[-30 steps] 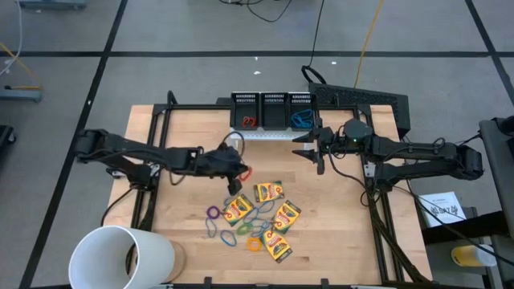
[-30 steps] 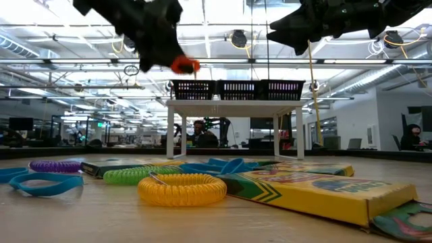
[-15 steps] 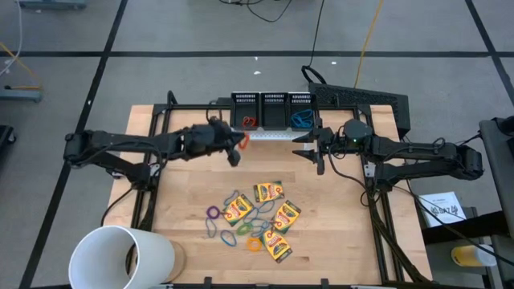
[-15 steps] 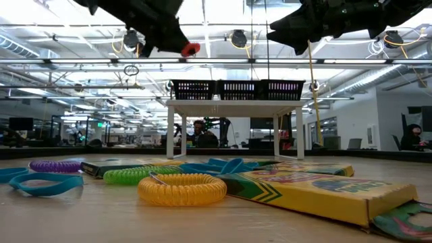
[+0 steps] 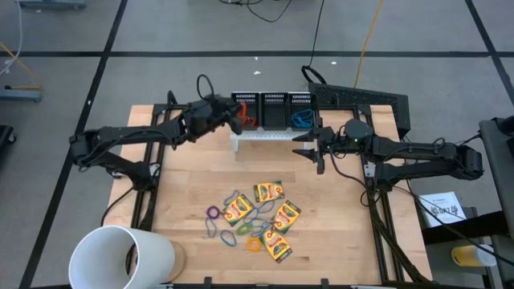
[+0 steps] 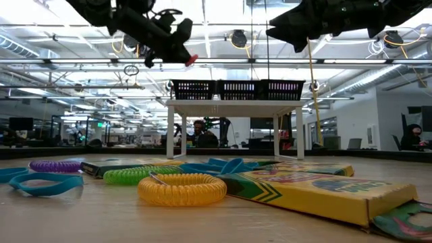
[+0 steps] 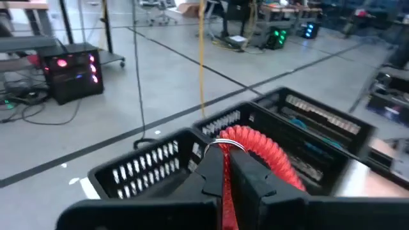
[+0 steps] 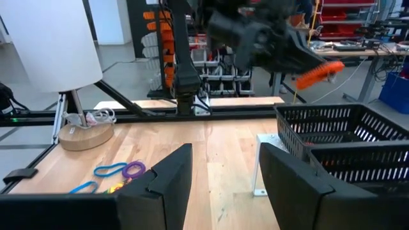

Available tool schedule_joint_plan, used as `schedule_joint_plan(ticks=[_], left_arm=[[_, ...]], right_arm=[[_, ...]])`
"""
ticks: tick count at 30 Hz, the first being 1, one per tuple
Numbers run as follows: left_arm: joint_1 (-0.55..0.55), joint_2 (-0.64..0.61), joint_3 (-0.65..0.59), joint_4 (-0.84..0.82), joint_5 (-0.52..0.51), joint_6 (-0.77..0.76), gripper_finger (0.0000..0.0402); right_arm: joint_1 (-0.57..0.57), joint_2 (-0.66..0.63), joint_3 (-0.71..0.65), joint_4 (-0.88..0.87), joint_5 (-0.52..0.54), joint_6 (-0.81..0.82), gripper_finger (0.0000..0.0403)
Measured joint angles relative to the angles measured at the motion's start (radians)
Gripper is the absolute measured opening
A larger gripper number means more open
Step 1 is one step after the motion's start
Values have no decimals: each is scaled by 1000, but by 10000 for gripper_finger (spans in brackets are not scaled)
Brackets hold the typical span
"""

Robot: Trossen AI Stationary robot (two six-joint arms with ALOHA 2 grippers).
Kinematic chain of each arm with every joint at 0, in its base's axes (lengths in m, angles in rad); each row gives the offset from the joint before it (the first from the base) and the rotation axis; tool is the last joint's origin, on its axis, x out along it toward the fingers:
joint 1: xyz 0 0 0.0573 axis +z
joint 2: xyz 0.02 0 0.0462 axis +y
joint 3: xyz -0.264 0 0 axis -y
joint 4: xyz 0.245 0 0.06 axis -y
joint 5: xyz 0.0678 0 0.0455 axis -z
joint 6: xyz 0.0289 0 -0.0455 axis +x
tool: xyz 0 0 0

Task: Pick & Place Office Desk Supplies
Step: Put the orange spring keychain into the left black bin on the shelf, then put the crayon box into the middle black bin on the shelf

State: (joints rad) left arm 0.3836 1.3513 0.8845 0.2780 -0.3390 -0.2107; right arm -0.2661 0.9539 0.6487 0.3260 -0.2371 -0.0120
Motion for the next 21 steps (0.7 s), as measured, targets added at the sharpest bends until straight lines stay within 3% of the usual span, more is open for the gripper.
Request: schedule_joint_plan(ticks=[11,17,21], left_arm=[[25,30,0,4,0,-8,121],[19,31,0,-6,1,-4,159],[3,9,0,-14,102,-5,170]], right_arm=[[0,0,0,-5,0,5,171],[0,0,0,-12,0,5,171],[0,0,0,-18,0,5,171]])
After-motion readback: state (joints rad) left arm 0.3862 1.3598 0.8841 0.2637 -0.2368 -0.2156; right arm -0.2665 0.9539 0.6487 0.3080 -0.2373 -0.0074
